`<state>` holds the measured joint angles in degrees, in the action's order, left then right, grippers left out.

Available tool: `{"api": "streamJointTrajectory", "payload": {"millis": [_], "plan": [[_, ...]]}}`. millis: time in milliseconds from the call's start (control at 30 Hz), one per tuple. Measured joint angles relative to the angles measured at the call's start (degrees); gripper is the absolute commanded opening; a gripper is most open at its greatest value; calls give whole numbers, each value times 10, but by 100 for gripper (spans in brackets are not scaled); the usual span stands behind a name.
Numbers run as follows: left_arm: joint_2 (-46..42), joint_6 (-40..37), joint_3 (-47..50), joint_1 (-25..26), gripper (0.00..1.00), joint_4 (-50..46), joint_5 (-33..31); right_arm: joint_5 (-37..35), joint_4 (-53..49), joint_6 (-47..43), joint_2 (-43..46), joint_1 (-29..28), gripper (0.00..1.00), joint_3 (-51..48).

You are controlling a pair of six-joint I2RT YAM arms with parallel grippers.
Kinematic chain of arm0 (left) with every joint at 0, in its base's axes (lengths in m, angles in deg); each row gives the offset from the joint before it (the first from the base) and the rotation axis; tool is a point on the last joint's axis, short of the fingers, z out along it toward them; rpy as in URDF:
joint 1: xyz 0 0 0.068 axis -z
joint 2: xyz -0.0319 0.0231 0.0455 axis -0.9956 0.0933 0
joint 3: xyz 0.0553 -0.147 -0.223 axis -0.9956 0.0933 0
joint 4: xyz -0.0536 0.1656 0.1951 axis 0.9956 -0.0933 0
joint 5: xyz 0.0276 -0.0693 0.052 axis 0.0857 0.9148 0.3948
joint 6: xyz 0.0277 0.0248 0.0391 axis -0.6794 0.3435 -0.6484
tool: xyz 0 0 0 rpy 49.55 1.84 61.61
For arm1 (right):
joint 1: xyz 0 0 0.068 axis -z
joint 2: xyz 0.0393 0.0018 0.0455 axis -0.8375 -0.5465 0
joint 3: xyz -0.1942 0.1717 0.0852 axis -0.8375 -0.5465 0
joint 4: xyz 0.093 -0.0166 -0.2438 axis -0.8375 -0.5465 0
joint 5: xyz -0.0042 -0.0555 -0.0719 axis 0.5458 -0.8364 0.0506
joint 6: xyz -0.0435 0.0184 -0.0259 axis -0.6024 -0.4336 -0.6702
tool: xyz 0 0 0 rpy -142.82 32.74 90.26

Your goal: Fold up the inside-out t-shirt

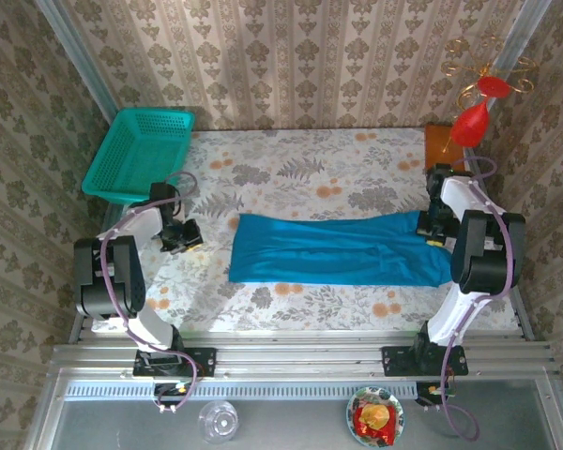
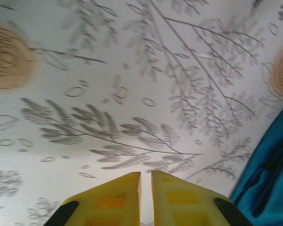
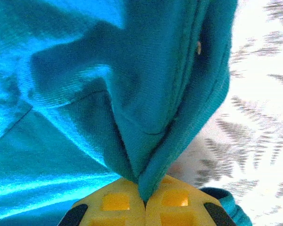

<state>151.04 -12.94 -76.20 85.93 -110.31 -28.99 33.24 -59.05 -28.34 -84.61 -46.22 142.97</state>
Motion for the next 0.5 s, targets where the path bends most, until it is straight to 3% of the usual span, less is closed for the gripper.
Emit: {"api": "streamJointTrajectory", "payload": {"millis": [233,500], "plan": [[20,28,21,61,8,50,72,22,-29,7,23,-45,0,3],[60,62,21,129,5,94,107,169,-45,60,44,-193,0,21]]}}
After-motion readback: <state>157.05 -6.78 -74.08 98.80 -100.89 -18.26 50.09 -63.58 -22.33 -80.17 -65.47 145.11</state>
